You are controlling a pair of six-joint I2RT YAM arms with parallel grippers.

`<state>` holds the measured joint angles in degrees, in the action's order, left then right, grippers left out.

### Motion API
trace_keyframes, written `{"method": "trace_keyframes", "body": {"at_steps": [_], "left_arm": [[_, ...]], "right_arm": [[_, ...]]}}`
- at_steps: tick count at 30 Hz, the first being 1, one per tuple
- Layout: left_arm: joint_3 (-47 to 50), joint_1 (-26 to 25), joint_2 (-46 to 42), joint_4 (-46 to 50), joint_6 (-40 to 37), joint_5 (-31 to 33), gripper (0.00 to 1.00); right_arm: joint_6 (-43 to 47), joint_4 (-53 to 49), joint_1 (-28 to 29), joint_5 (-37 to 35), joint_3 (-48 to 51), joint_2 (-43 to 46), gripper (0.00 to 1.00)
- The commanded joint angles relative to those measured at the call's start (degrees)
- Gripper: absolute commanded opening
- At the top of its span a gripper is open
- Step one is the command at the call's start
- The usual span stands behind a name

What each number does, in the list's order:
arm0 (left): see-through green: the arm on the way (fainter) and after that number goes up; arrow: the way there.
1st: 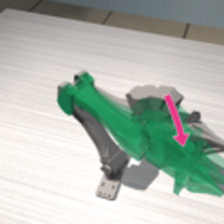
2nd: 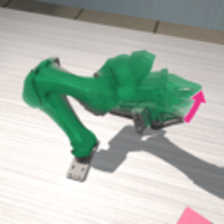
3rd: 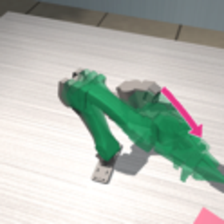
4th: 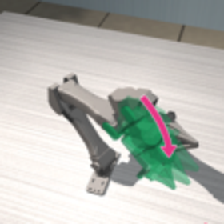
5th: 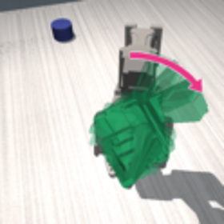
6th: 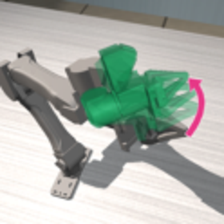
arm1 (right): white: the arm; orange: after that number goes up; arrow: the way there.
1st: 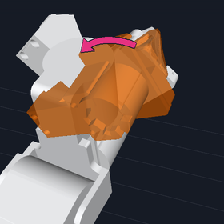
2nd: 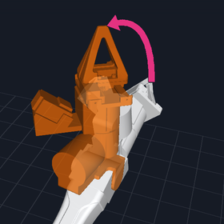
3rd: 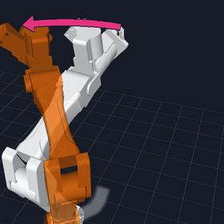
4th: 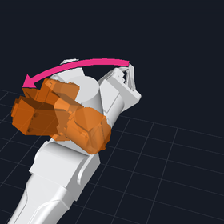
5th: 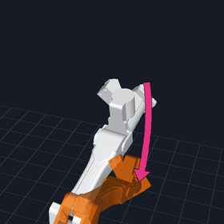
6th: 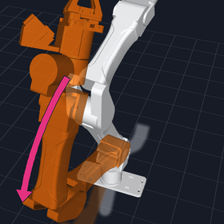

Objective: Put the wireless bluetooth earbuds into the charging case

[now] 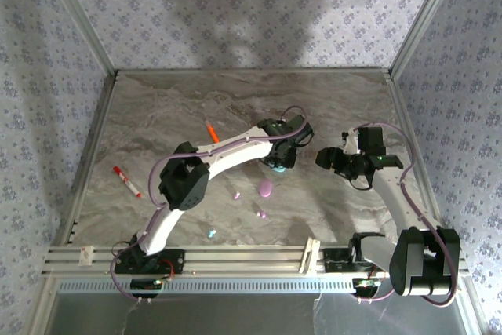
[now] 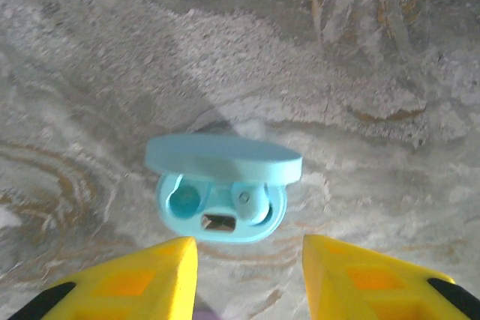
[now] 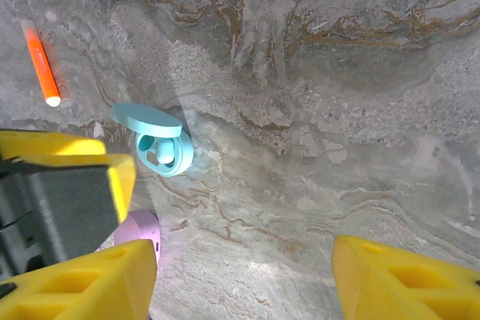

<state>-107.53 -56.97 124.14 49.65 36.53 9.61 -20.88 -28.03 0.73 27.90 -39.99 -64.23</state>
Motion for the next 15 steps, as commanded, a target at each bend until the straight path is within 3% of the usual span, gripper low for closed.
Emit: {"method": "trace_keyframes", "body": {"at_steps": [1,9,15], "left_arm": [[4.8,1.5,-6.4,-3.2,-0.4,-1.7,0.45],[22.3,7.4,-19.0,-14.2,-1.5,-9.5,0.58],[34.1,13.7,-25.5,-22.6,-1.1,-18.5,0.64]], "right_arm": [[1.2,-0.4,-0.1,0.6,-0.1,-0.5,0.65],[1.1,-0.1,5.3,-2.1,-0.6,-1.2,0.68],[1.3,0.5,15.5,-9.6,-1.8,-2.9,0.7]]}}
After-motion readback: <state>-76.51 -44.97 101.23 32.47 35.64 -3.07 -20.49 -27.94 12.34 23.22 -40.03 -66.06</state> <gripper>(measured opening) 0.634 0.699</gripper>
